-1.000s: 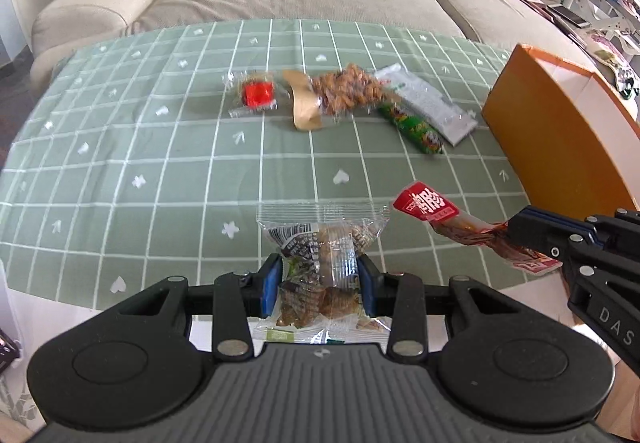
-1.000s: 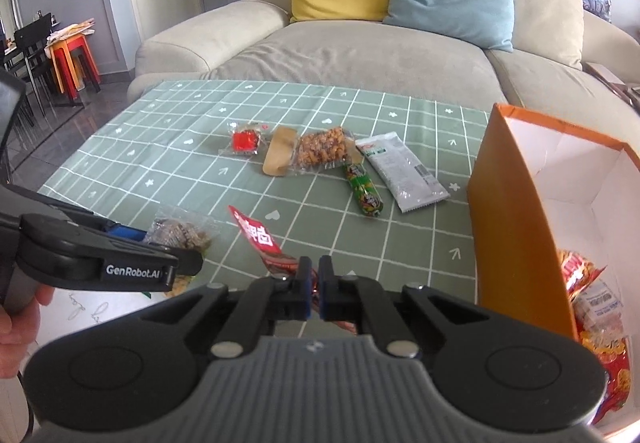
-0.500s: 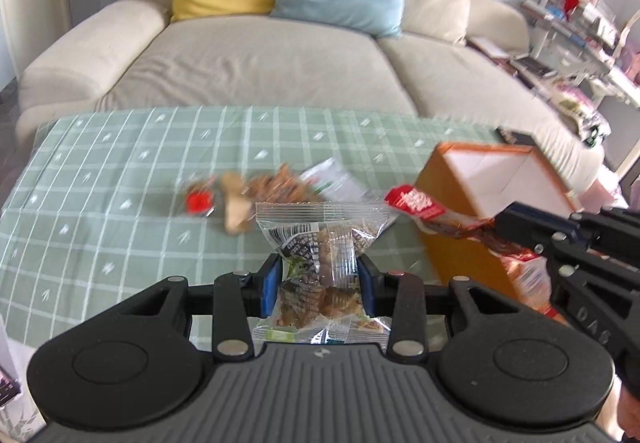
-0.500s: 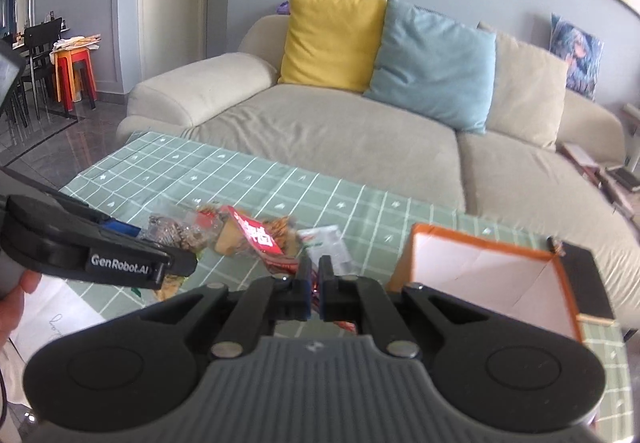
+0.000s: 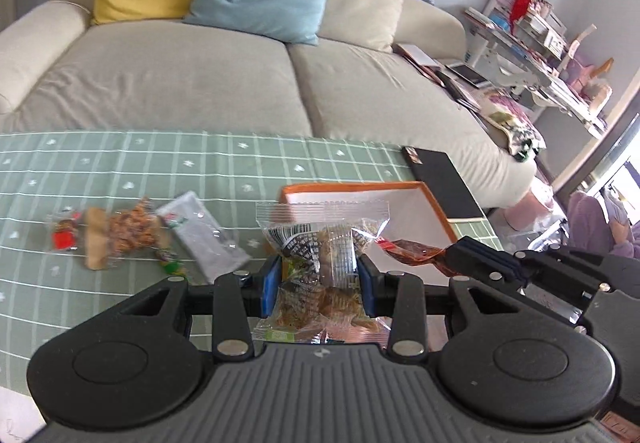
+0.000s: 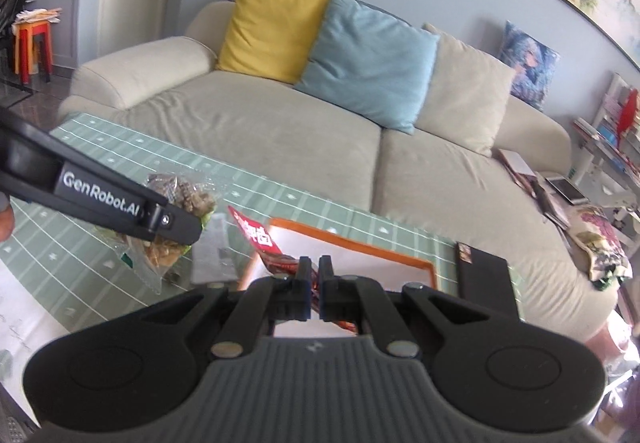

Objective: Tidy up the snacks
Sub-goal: 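Carry both packets over the orange box and lower them inside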

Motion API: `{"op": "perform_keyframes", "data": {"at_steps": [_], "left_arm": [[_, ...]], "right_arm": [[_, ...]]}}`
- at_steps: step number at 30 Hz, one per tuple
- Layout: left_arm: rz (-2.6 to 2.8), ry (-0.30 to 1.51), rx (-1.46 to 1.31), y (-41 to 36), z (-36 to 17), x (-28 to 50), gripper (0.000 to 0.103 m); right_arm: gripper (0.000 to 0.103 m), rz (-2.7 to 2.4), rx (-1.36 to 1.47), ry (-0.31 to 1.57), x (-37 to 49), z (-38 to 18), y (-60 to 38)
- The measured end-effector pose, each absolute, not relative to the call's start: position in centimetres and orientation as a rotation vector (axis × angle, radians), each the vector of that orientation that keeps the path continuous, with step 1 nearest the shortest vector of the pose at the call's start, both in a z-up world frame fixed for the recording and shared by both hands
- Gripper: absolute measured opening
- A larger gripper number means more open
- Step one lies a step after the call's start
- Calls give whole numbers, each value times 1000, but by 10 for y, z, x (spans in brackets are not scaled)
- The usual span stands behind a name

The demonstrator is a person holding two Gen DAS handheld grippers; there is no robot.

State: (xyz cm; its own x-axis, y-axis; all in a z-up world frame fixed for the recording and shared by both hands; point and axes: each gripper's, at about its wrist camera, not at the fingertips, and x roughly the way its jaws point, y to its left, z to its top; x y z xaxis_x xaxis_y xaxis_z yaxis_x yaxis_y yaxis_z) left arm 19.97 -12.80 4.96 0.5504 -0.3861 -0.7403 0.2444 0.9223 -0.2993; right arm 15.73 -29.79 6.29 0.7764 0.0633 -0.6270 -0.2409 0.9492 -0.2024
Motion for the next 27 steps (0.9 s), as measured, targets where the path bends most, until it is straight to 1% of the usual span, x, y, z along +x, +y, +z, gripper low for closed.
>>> {"op": "perform_keyframes", "data": {"at_steps": [6,12,20,27], "left_arm": [[-398,1024,-125,-173,26,222,44],[-332,1122,-92,-202,-5,248,44],[-217,1208,-39,-224,-32,274,44],[-205,1244,34,-238,-46,285,44]], "right_arm": [[0,101,-231,755,177,35,-340],[0,66,-141,836,202,0,-365],[0,91,-157,899,229,-36,-366],[0,112,-130,941,242,-58,-370]]}}
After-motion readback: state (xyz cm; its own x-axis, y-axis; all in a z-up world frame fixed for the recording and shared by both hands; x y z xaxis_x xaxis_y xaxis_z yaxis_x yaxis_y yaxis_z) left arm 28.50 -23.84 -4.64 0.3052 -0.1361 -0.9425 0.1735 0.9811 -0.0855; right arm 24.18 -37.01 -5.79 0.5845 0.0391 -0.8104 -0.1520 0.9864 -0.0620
